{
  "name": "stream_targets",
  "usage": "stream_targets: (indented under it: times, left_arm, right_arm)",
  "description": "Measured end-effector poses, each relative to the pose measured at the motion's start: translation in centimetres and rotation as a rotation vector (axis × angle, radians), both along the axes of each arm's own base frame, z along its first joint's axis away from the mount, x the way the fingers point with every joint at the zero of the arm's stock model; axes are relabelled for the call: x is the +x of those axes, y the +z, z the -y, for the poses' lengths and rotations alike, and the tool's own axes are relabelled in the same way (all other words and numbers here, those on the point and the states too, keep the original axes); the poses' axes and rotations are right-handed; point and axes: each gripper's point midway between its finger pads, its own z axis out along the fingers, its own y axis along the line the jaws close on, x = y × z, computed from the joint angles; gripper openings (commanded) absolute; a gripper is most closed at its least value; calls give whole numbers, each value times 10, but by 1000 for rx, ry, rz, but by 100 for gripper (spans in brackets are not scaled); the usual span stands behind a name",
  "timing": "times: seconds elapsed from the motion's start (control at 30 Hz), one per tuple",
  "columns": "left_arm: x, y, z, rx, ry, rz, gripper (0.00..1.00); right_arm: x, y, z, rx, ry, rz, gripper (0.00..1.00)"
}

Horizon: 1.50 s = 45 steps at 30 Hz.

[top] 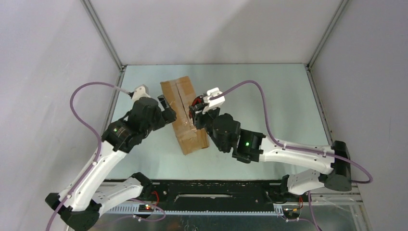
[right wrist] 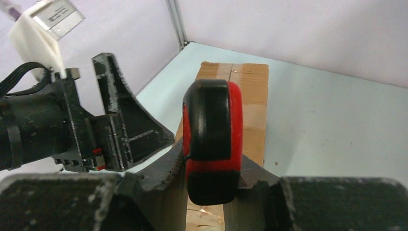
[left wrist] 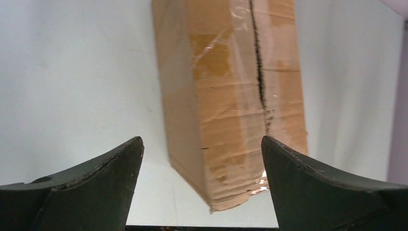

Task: Unpack the express box
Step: Pick up the knife from the center of the board, then cut the express box at the center of the board.

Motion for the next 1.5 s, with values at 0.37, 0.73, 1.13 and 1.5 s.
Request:
stream_targets:
  times: [0.37, 0.73, 1.13, 1.5]
  left_arm:
    - [35, -30, 30, -52, -73, -159, 96]
    - [72, -41, 18, 13, -7, -255, 95]
    - [77, -43, 34, -30, -65, -275, 95]
    - [73, -53, 37, -58, -58, -302, 83]
  right_arm:
    - [15, -11, -5, -47, -32, 14, 0]
    - [23, -22, -13, -55, -33, 6, 0]
    - [33, -29, -18, -58, -42, 5, 0]
    - [37, -44, -25, -81, -60, -2, 0]
